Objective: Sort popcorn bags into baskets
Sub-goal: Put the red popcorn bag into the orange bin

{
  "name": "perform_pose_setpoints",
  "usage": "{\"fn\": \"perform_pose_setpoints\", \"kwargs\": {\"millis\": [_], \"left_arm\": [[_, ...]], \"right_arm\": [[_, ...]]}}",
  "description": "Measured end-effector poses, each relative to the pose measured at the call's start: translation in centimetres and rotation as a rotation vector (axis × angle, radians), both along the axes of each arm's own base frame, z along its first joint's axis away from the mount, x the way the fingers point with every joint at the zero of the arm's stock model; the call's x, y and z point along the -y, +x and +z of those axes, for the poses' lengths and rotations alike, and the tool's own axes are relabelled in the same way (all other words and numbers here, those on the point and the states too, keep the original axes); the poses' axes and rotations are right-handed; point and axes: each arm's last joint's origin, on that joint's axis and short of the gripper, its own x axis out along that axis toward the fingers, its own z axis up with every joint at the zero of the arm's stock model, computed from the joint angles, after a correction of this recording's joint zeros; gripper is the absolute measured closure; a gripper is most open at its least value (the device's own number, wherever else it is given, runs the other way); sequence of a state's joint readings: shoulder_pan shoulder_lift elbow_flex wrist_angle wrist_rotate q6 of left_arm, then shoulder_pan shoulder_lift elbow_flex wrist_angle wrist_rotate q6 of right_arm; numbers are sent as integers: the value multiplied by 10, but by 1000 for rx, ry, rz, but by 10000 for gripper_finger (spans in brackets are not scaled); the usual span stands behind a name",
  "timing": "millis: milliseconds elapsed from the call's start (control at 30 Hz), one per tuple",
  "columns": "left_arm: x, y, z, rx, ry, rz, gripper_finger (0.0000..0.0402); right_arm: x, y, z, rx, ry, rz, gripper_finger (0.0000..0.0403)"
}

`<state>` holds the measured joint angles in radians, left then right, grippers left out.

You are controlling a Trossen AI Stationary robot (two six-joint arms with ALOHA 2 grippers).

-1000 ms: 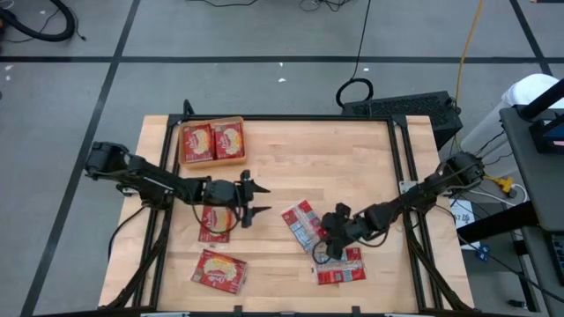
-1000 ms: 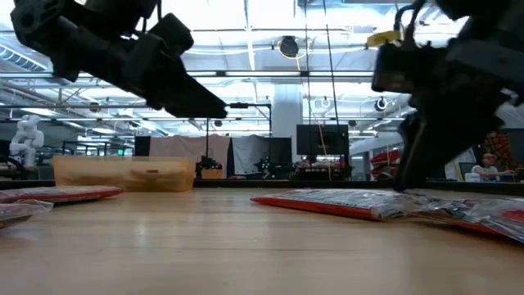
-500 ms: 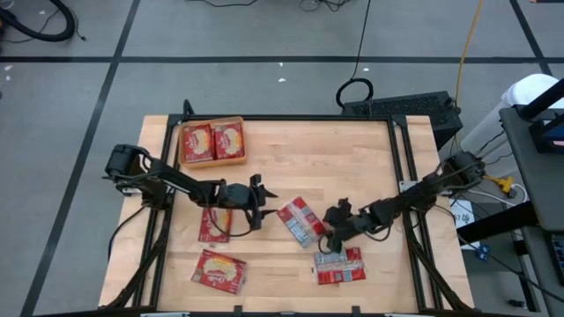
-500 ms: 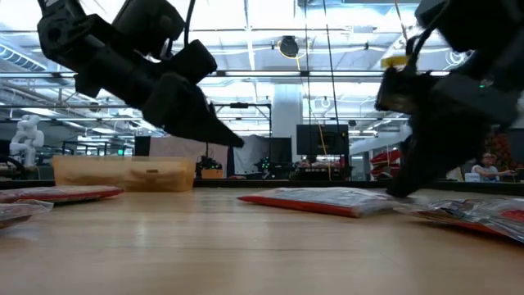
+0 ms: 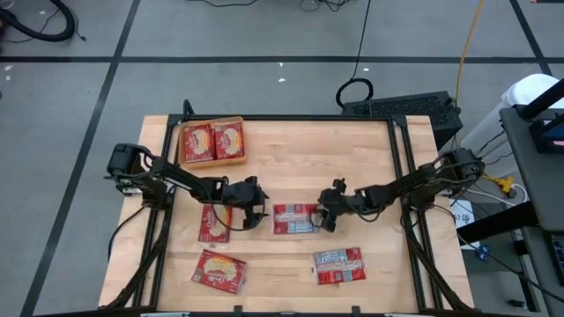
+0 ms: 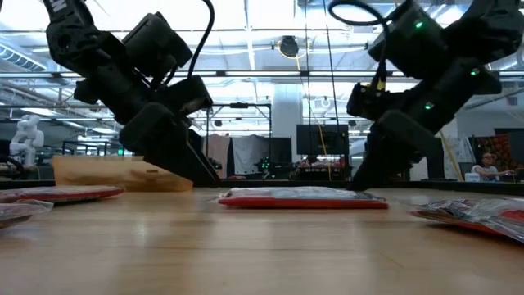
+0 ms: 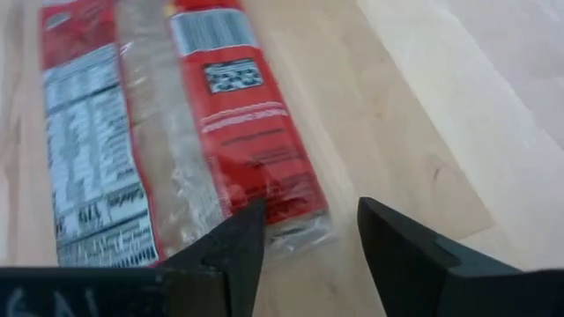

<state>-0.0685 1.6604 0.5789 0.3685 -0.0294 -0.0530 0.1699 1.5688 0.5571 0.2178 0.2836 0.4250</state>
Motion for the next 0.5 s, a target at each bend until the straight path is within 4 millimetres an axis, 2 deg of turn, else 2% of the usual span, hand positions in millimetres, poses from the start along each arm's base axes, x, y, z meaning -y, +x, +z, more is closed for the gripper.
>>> {"fn": "perform_pose_setpoints", "kwargs": {"millis": [167, 300, 500], "left_arm": [[9, 0, 0, 4, 42, -58, 137], [14, 2, -9, 9, 133, -106, 170], [21, 10, -22, 6, 287, -193, 185]], "right_arm": [[6, 2, 1, 6, -20, 3, 229], [10, 4, 2, 29, -43, 14, 229], [15, 5, 3, 33, -25, 12, 229]]}}
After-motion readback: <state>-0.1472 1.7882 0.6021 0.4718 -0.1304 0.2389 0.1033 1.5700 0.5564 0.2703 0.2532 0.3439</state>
